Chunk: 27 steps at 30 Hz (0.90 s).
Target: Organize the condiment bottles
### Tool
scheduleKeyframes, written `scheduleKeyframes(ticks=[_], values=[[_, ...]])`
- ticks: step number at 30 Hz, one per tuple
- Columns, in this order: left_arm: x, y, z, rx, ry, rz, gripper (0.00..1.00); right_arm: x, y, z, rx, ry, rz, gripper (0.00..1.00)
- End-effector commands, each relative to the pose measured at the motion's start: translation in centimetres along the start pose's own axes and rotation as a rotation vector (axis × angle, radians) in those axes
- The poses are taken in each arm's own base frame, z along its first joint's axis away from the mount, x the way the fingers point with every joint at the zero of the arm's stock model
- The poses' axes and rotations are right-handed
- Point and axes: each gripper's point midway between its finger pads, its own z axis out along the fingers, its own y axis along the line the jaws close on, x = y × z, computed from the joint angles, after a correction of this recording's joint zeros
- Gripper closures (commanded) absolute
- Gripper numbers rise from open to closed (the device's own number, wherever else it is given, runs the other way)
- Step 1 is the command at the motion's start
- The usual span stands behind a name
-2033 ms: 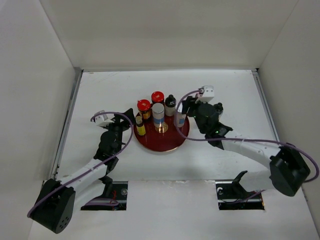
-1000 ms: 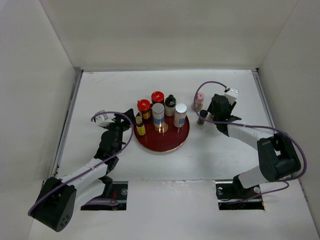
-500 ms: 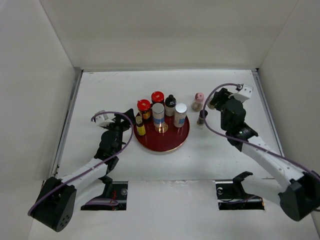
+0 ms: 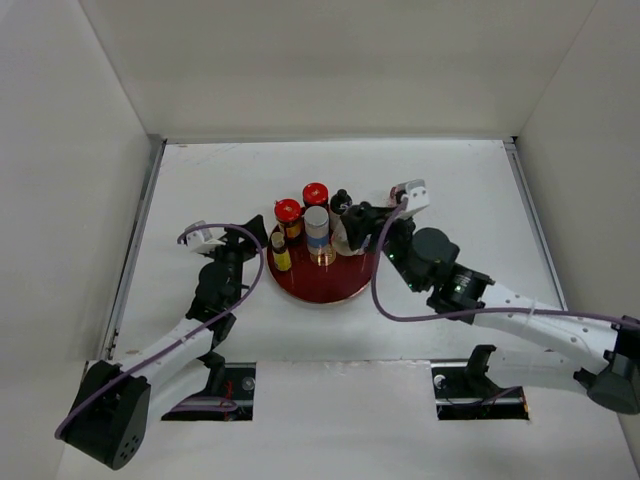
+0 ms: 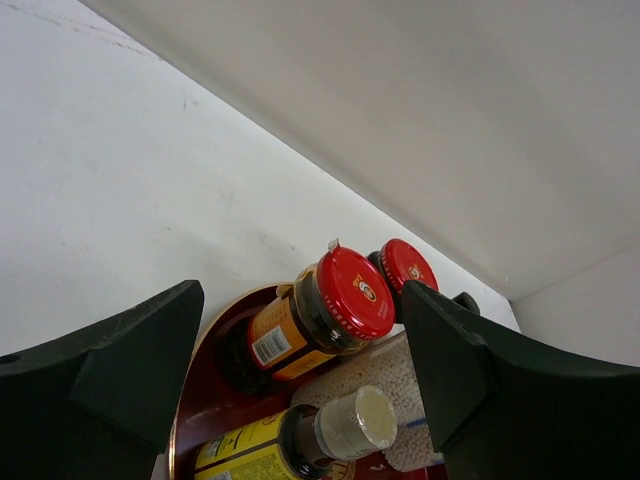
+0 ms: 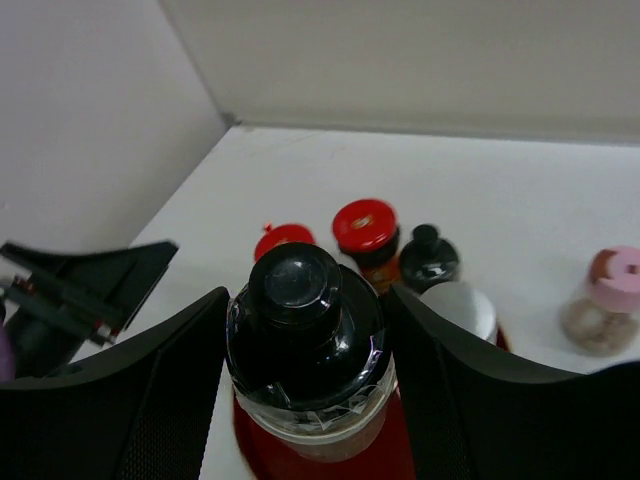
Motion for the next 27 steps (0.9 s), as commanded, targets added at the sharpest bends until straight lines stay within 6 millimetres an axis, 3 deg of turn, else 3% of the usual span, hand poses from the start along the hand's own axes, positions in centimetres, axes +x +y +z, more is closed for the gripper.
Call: scheduleKeyframes(ticks=[1, 5, 9, 13, 22, 27], values=[[-1.1, -0.1, -0.1, 0.008, -0.041, -0.023, 0.2, 0.0, 4.5, 0.6, -0.128, -0.003, 0.058, 0.47], [-1.2, 0.3, 0.2, -0.008, -0.045, -0.024, 0.2, 4.7, 6.5, 2.1, -0.172, 0.071, 0.046, 0.47], [-0.9, 0.7, 0.1, -0.017, -0.038, -0.035, 0.2, 9.3, 6.8, 4.1, -0.166, 0.115, 0.005, 0.48], [-0.9, 0.8, 0.1, -0.017, -0.036, -0.035, 0.2, 12.6, 6.9, 5.7, -0.148, 0.154, -0.023, 0.48], [-0.8, 0.7, 0.2, -0.013, -0.036, -0.037, 0.2, 17.4, 5.6, 7.1, -0.065, 0.166, -0.051, 0.47], [-0.8, 0.6, 0.2, -0.011, -0.033, -0.036, 0.2, 20.1, 6.4, 6.8, -0.084, 0.199, -0.073, 0.35]])
